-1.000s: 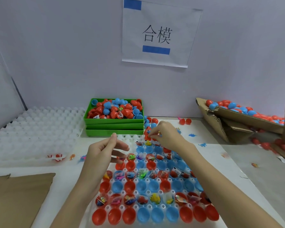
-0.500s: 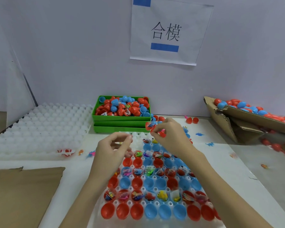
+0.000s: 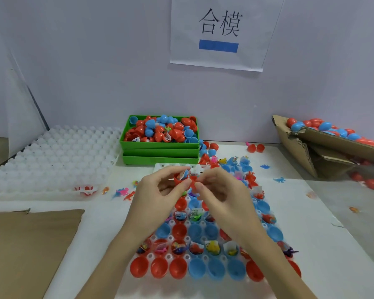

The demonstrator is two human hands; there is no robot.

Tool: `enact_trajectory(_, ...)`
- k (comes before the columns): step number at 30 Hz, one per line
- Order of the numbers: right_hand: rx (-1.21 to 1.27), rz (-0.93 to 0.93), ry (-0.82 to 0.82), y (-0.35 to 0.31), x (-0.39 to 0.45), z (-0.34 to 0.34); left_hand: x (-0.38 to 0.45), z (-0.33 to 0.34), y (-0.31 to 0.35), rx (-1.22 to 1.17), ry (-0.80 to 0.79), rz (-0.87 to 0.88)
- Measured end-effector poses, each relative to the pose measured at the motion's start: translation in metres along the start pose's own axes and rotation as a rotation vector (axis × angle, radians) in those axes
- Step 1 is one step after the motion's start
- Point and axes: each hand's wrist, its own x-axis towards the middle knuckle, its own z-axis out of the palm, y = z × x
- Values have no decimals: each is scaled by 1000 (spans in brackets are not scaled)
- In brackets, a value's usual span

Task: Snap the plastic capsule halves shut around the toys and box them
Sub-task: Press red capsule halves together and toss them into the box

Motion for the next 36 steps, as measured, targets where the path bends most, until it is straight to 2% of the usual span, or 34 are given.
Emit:
enact_trajectory(3,79,47,106,-3,-1,2,-1,2,3,-37,-20,29)
enact_trajectory(6,42,-36,149,-6,-2,2,-3,3,6,-69,-49,61)
enact_trajectory(12,-176,-242,136,-7,-3,0,-6,10,6,-43,14,134)
enact_trajectory(15,-177,-279,90,-7,-5,1,-6,9,6,-140,54,106)
enact_trajectory(19,-60,-226,59,-7,-6,3,-6,5,9,-173,53,113)
enact_trajectory(23,77,-135,104,-8,-7,2,-7,3,14,-182,23,115)
enact_trajectory(28,121,-95,109,-9,-6,0,-7,2,18,-197,-25,119)
enact_trajectory(36,67,-156,79,-8,-10,7,-5,3,14,-184,53,57)
